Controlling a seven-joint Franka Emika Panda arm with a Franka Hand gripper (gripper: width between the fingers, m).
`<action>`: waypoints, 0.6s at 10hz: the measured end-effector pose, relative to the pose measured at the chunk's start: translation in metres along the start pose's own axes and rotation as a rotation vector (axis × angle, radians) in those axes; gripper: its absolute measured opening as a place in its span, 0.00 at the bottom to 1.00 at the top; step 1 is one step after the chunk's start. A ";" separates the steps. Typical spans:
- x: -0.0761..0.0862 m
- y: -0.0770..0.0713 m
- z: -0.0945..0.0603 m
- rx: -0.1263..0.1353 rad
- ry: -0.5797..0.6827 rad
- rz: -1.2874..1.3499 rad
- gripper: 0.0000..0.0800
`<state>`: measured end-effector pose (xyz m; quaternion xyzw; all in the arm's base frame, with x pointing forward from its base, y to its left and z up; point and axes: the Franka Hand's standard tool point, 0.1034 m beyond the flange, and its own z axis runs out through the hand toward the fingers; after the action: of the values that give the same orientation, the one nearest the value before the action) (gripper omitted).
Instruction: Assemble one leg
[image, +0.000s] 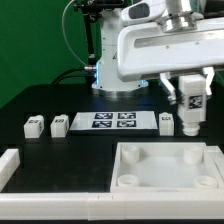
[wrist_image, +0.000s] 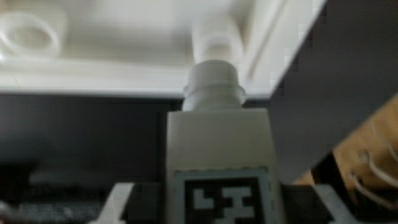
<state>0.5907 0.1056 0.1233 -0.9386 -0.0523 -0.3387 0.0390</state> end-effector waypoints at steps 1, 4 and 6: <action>-0.030 -0.009 0.016 0.019 -0.104 -0.005 0.36; -0.021 -0.005 0.009 0.016 -0.113 -0.003 0.36; -0.018 -0.005 0.009 0.016 -0.110 -0.004 0.36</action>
Offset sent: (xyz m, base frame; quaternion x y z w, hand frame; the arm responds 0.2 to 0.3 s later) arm 0.0000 0.0000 0.0000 0.0000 0.0000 0.0000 1.0000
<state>0.5818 0.1099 0.1048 -0.9553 -0.0589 -0.2864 0.0430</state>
